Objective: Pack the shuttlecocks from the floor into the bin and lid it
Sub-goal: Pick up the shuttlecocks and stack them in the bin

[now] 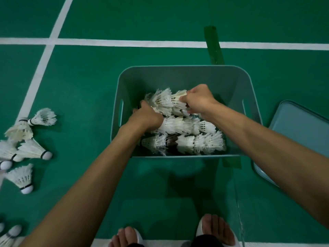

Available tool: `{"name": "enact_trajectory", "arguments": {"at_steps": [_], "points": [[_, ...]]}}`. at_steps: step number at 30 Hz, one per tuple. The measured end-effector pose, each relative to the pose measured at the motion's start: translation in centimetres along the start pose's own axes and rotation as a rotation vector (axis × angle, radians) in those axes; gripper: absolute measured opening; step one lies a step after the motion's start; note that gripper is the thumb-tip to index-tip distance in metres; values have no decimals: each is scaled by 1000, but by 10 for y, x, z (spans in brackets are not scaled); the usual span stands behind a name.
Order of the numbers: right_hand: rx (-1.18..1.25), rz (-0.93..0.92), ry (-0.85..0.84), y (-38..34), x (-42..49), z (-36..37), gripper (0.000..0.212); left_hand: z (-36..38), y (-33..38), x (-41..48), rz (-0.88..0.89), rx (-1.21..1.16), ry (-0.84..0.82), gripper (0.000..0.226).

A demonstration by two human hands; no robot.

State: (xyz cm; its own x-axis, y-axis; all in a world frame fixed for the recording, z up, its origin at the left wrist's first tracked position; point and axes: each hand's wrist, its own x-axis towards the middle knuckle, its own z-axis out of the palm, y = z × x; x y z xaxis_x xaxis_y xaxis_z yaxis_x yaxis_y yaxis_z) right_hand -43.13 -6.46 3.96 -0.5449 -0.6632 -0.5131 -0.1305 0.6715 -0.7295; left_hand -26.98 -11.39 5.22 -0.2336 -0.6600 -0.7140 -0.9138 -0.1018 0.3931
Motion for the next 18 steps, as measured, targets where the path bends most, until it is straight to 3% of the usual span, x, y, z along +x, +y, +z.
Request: {"name": "enact_trajectory", "arguments": {"at_steps": [5,9,11,13,18], "points": [[-137,-62,64,5,4,1,21,-2,2,7,21,-49,22,81],[-213,-75,74,5,8,5,10,1,-1,8,58,-176,62,96],[-155,2,35,3,11,4,14,1,-2,9,72,-241,71,91],[-36,77,7,0,11,0,4,1,0,9,88,-292,53,78],[221,152,-85,1,11,-2,16,5,3,3,135,-341,38,66]]}}
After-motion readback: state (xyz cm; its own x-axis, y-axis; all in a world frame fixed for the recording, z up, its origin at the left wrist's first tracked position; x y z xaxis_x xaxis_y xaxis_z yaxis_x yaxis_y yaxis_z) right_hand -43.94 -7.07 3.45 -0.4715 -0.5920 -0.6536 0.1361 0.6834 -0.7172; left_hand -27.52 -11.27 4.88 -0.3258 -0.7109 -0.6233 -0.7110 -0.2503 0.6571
